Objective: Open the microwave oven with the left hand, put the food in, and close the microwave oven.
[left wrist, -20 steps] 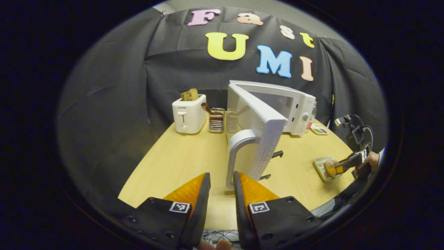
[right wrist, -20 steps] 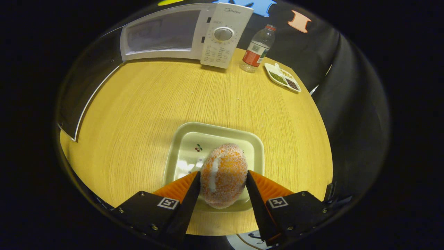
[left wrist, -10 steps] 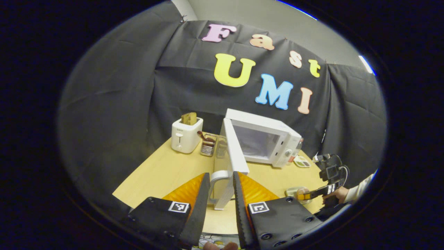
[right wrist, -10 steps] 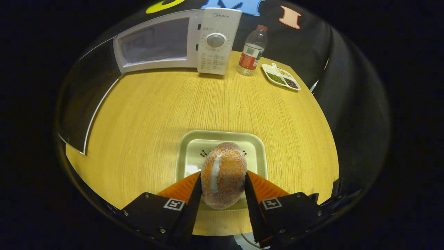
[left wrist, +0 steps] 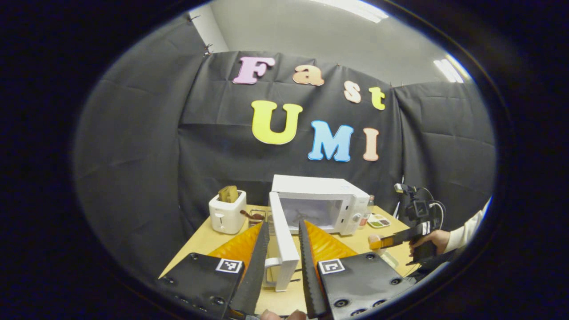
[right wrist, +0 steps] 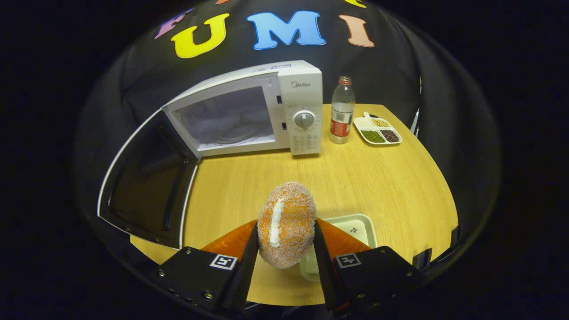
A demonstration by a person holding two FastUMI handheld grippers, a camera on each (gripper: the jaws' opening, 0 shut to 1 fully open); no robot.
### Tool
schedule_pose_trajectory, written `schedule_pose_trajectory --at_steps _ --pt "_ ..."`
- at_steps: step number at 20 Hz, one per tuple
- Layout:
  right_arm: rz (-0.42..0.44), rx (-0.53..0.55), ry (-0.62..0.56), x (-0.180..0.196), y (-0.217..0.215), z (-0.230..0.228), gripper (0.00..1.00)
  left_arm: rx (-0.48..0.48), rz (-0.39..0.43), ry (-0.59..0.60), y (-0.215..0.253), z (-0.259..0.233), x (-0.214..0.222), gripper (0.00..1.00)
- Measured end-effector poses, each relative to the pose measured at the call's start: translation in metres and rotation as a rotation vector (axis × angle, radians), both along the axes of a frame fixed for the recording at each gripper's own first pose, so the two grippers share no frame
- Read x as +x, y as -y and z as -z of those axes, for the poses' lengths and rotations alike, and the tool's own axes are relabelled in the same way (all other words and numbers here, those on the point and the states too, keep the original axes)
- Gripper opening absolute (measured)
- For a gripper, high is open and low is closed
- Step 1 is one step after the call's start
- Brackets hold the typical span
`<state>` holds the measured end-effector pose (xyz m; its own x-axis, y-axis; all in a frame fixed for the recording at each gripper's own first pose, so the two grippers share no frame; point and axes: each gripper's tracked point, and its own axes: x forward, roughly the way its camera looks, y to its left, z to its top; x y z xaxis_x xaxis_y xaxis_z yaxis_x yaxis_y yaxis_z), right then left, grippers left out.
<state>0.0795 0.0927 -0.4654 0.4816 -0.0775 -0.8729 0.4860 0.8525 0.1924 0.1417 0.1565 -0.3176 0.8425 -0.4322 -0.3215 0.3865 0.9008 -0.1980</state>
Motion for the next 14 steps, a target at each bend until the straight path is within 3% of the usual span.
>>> schedule_pose_trajectory --at_steps 6,13,14 --pt "0.084 0.174 0.142 0.078 -0.033 -0.016 0.65 -0.044 -0.03 -0.01 0.006 -0.029 -0.004 0.41" --pt "0.165 0.223 0.249 0.154 -0.038 0.011 0.65 -0.025 -0.152 -0.057 0.001 -0.028 -0.005 0.41" --pt "0.176 0.231 0.266 0.162 -0.04 0.015 0.65 -0.025 -0.155 -0.064 0.004 -0.025 -0.007 0.48"
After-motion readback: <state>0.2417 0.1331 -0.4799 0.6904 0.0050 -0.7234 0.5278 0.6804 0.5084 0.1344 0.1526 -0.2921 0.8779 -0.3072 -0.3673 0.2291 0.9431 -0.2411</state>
